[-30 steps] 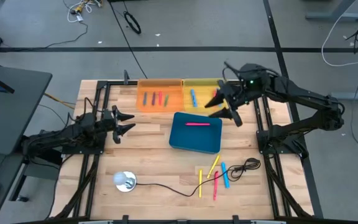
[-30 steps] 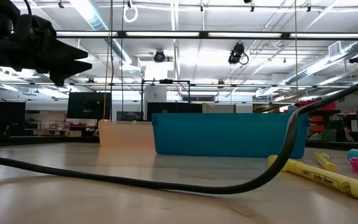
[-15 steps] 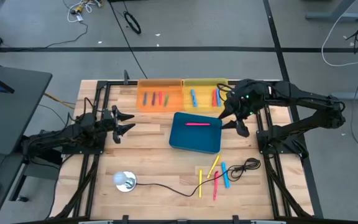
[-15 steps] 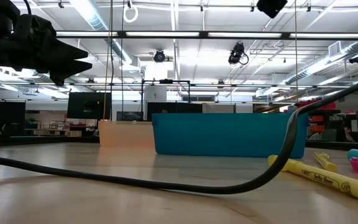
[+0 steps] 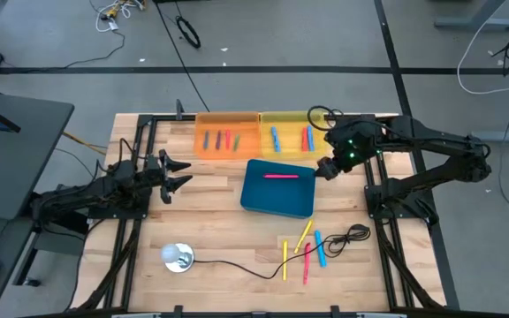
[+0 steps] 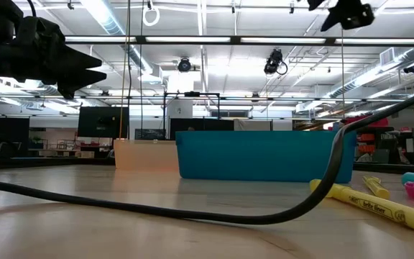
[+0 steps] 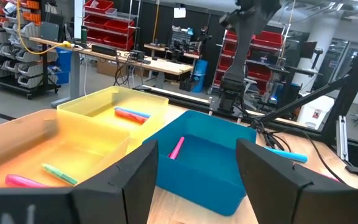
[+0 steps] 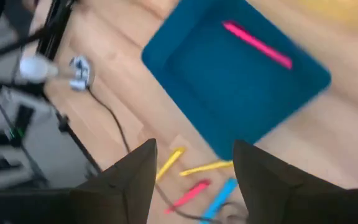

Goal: Pick & Place Markers
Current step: Put the blue marker into the yellow transparent bin

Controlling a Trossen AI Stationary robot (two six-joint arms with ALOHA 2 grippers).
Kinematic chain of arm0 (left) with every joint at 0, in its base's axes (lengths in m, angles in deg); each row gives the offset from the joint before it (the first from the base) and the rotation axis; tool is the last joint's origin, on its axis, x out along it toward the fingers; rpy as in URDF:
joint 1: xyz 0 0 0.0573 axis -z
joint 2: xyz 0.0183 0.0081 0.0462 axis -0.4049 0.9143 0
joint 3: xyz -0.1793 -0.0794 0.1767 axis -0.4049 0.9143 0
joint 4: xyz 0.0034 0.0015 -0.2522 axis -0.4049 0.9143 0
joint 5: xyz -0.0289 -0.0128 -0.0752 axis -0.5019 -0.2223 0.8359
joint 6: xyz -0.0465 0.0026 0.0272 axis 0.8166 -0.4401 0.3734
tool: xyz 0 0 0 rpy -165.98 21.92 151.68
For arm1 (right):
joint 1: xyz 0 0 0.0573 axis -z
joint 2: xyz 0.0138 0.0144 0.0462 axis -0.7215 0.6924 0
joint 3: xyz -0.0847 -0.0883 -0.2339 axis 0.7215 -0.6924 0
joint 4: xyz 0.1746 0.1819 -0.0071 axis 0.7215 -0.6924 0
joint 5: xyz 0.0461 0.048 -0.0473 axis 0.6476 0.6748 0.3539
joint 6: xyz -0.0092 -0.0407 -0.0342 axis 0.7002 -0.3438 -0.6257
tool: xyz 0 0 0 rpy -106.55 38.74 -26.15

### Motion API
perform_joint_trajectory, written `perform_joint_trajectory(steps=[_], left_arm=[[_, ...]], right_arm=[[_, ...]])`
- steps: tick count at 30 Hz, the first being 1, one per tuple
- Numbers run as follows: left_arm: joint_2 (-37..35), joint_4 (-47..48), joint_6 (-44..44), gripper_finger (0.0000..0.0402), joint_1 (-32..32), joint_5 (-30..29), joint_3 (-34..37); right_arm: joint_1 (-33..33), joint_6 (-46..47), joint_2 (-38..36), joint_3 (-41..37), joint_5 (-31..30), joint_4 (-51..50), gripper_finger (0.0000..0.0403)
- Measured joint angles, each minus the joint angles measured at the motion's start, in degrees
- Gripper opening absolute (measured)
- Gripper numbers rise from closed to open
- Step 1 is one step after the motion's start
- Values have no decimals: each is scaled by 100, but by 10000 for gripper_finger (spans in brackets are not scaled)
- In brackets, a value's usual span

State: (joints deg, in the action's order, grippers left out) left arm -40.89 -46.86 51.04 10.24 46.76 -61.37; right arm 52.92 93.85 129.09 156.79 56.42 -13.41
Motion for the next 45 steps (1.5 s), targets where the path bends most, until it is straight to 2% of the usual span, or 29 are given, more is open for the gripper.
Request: perform_joint_trajectory(steps=[4,10,15,19,24,34,45], left_arm=[[0,-2,0,222,0,2,0],[0,-2,-4,222,0,1,0],[0,-2,0,222,0,0,0],[0,0,-1,222,0,0,0],[0,9,1,222,0,1,0],[0,17,-4,222,1,0,0],[0,22,0,222,0,0,0]], right_arm=[[0,1221,11,0,-3,-117,210],[0,2432,81,7,45,-311,208],[0,3009,179,7,249,-666,193],[-113,3391,235,7,312,-570,173],[-526,3769,406,7,360,-413,156],[-1535,4547,765,7,288,-448,155],[-2742,5546,825,7,-125,-807,155]])
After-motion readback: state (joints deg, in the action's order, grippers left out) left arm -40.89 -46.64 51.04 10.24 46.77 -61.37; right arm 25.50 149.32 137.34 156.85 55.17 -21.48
